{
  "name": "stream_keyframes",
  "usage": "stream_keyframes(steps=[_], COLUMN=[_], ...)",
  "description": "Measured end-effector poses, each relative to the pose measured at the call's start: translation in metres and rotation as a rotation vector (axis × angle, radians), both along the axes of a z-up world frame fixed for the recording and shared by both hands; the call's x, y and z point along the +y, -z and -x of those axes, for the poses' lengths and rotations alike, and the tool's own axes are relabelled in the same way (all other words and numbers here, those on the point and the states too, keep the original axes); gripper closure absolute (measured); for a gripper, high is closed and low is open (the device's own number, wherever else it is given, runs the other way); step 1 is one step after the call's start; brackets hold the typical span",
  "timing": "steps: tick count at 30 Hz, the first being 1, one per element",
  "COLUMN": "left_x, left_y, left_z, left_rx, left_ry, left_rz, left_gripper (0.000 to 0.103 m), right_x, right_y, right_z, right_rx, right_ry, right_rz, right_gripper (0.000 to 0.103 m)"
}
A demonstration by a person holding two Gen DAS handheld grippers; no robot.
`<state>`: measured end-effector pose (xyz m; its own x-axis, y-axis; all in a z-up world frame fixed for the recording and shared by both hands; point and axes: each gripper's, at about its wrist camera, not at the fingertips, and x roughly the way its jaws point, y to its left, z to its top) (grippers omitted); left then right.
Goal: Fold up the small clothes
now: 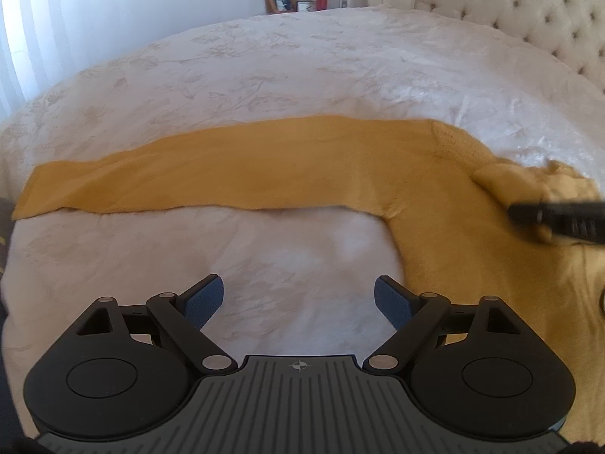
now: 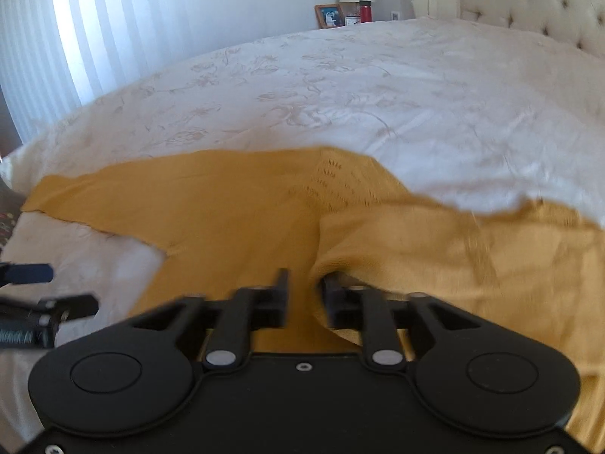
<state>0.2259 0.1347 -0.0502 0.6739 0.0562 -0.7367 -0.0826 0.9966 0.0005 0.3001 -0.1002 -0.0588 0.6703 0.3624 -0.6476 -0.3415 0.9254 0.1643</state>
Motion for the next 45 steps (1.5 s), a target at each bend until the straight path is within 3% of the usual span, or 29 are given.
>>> stream_keyframes(steps=[1,2,10,18,25,29,35,38,45], left_x=[-0.002,-0.005,-0.053,-0.131,-0.185,-0.191,-0.162,-0.136,-0.098], left_y=[-0.001,-0.002,-0.003,-0.003,0.024,0.038,0.03,0.025,0.024], left_z=[-0.002,-0.004,-0.026,-0.043,-0.065,-0.077,-0.093,-0.095,-0.084], left_rx=[-0.005,-0.012,-0.035,-0.105,-0.082,-0.087,-0.1,-0.09,-0.082], left_ry=[0.007,0.016,0.14,0.27,0.34,0.312,0.145,0.064,0.011], left_rz=[0.011,0.024,0.127,-0.019,-0.17,-0.247,-0.241,-0.193,-0.058], left_gripper=[0.016,0.016,0.016,0.016,0.016,0.015,0.015,0.015,0.014], right_x=[-0.009,-0.015,-0.077,-0.119,-0.125,-0.123,-0.126,-0.125,-0.124], right_y=[-0.001,0.002,0.006,0.025,0.039,0.038,0.042,0.043,0.044], right_z=[0.008,0.014,0.08,0.126,0.137,0.136,0.135,0.136,0.136], right_rx=[-0.005,-0.016,-0.035,-0.037,-0.102,-0.11,-0.103,-0.106,-0.106], right_ry=[0.011,0.026,0.149,0.279,0.288,0.255,0.256,0.256,0.255], right_rz=[-0.022,-0.038,-0.036,-0.015,-0.011,0.001,-0.024,-0.018,-0.018], right_gripper=[0.048,0.047,0.044,0.043,0.041,0.037,0.037,0.036,0.036])
